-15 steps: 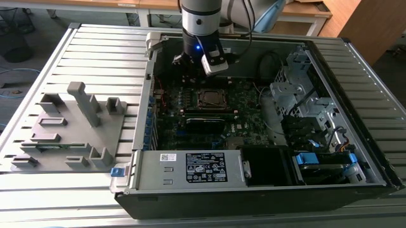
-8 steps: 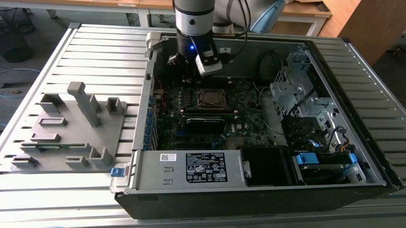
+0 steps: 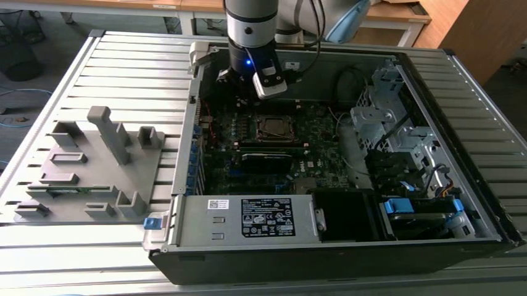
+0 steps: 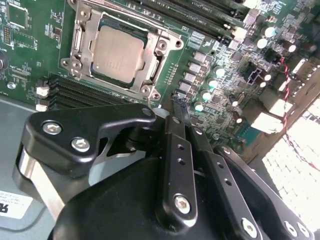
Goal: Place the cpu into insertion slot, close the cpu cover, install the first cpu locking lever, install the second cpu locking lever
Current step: 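Install the first cpu locking lever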
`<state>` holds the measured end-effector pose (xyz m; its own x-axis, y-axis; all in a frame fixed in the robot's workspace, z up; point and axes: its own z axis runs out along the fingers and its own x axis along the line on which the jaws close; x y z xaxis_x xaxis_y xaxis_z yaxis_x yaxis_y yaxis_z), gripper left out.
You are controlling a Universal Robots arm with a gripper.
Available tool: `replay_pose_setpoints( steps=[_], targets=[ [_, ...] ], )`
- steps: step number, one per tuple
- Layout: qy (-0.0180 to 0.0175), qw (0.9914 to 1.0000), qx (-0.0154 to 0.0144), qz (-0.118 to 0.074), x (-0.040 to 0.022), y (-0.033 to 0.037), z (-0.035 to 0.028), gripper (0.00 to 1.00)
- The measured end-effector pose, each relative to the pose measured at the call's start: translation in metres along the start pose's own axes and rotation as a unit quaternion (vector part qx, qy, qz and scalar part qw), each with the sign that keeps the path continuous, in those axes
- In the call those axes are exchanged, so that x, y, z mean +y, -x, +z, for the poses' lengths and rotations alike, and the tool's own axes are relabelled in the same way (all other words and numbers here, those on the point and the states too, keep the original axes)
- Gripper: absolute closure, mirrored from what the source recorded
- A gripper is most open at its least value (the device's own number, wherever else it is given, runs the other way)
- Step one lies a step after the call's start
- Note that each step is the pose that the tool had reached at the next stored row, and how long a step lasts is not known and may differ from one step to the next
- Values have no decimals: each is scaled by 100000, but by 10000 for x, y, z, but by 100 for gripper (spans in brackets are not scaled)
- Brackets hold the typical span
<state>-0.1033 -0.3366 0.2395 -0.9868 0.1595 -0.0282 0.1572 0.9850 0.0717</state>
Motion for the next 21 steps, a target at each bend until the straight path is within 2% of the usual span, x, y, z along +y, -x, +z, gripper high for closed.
replay_pose_setpoints(
  steps=[7,9,10,11,13,15,16,19,20,21],
  targets=[
    [25,100000,-81,-15,-15,-89,4,89],
    [212,100000,-43,-8,-17,-99,6,89],
    [488,99999,-4,-2,-18,-102,7,89],
    [971,99995,69,20,-18,-105,8,89],
    [2153,99976,263,70,-19,-112,8,89],
    [3162,99949,420,114,-21,-118,8,89],
    [3553,99936,482,130,-21,-120,8,89],
    [4347,99904,608,162,-23,-126,8,89],
    [4816,99881,683,178,-23,-128,8,89],
    [5139,99865,739,193,-23,-129,8,89]
  ],
)
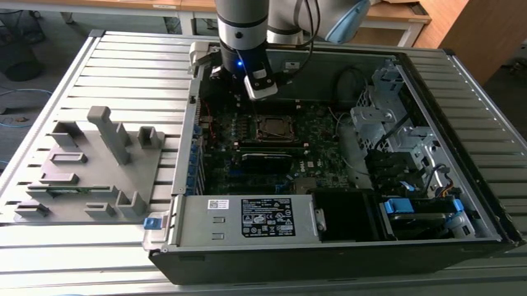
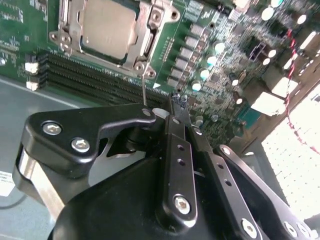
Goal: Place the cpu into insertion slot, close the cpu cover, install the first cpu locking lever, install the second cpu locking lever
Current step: 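Install the first cpu locking lever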
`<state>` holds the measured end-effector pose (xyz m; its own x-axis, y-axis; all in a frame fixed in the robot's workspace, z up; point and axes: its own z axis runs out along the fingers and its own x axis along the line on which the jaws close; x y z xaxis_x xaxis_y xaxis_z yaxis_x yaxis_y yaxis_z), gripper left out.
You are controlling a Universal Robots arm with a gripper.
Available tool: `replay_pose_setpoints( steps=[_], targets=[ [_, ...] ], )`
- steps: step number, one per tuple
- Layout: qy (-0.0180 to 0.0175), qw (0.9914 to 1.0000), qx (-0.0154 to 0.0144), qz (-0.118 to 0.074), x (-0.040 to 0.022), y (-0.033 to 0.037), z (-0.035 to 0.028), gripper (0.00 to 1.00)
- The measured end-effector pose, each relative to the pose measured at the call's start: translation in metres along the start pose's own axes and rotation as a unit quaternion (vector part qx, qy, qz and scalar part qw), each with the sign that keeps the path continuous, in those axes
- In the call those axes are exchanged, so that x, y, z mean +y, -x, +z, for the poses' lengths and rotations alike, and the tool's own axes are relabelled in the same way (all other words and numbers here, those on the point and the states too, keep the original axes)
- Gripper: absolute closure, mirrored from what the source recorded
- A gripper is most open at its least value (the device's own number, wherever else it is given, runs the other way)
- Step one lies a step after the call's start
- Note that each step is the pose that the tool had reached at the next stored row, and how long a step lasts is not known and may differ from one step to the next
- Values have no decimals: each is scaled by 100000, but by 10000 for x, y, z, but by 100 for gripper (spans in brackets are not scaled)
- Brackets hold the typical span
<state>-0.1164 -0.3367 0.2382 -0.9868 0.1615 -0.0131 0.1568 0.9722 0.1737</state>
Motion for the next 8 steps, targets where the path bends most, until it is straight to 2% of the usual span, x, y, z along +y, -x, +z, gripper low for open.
replay_pose_setpoints(
  steps=[2,4,5,6,8],
  targets=[
    [644,99998,97,26,0,0,0,89],
    [1450,99989,229,60,0,0,1,89],
    [2307,99973,360,94,0,0,0,89],
    [2633,99964,413,108,0,0,0,89],
    [2745,99961,435,119,0,0,0,89]
  ],
)
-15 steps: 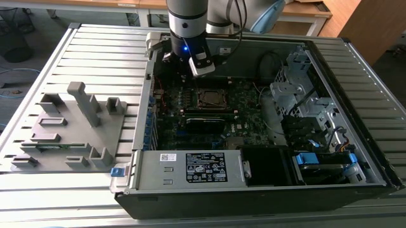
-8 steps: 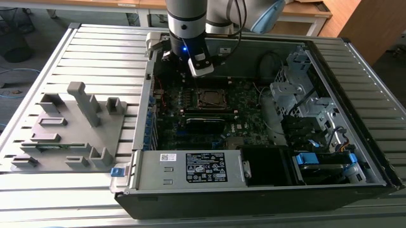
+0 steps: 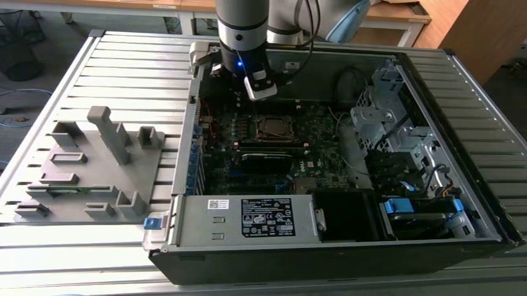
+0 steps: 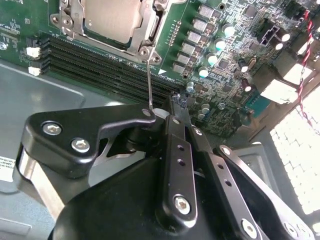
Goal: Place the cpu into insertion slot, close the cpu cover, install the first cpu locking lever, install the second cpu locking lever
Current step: 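Install the first cpu locking lever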
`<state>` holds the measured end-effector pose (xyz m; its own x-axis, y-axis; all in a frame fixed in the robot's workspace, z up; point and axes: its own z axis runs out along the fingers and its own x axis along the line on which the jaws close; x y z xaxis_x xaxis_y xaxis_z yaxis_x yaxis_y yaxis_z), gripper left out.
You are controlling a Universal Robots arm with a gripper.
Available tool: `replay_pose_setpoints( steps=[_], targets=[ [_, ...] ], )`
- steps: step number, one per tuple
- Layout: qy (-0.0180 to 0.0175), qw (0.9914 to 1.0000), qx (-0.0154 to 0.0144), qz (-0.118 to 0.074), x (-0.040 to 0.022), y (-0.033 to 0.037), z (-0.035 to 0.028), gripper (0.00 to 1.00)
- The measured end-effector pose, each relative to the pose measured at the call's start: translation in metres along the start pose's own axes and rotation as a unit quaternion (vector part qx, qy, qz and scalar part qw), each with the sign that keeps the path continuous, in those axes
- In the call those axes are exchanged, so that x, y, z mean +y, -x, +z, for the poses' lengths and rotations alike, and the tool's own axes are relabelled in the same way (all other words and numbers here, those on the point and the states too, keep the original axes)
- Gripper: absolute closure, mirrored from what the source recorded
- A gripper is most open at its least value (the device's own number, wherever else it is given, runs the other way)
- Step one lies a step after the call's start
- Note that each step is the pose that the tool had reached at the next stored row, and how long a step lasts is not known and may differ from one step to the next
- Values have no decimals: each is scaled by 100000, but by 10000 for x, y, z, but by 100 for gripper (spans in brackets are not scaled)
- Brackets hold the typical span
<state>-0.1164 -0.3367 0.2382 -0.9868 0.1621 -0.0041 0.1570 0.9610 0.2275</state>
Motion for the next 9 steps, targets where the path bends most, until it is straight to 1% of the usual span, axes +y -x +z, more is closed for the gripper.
replay_pose_setpoints(
  steps=[4,9],
  targets=[
    [8,100000,-2,-5,4,27,2,89],
    [8,100000,-2,-4,16,103,5,89]
  ],
)
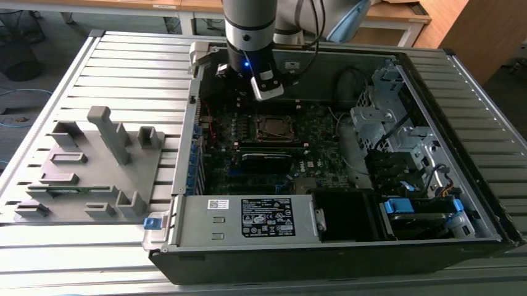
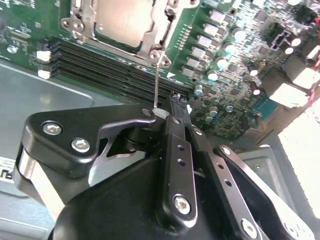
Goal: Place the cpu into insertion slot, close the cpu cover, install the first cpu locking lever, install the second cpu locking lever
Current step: 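Install the first cpu locking lever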
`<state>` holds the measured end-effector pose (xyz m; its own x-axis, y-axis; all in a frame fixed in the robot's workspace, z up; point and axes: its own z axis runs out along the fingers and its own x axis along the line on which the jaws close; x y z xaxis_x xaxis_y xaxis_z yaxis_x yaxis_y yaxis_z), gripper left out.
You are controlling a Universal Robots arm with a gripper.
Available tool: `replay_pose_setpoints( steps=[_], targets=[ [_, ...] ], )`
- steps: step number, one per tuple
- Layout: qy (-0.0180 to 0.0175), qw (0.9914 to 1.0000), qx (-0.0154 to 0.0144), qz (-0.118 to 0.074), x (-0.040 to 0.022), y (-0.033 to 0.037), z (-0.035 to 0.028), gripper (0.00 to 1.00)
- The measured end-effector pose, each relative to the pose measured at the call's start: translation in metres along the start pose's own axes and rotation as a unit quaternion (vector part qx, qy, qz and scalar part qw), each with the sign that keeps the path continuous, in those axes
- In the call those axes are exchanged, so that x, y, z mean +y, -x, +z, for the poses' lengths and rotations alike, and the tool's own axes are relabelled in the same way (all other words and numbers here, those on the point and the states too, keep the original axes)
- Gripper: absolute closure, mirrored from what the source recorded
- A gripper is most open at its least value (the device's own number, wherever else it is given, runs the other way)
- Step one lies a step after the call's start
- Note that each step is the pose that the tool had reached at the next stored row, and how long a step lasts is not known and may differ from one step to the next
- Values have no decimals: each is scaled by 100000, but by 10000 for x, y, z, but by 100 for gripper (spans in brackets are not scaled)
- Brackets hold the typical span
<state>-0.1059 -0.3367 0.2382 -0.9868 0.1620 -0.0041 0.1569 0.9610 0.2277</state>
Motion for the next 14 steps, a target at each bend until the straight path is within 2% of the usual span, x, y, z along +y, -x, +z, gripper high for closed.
replay_pose_setpoints(
  steps=[9,14],
  targets=[
    [-6,100000,2,-1,28,175,8,89],
    [3,100000,-3,4,31,198,9,89]
  ],
)
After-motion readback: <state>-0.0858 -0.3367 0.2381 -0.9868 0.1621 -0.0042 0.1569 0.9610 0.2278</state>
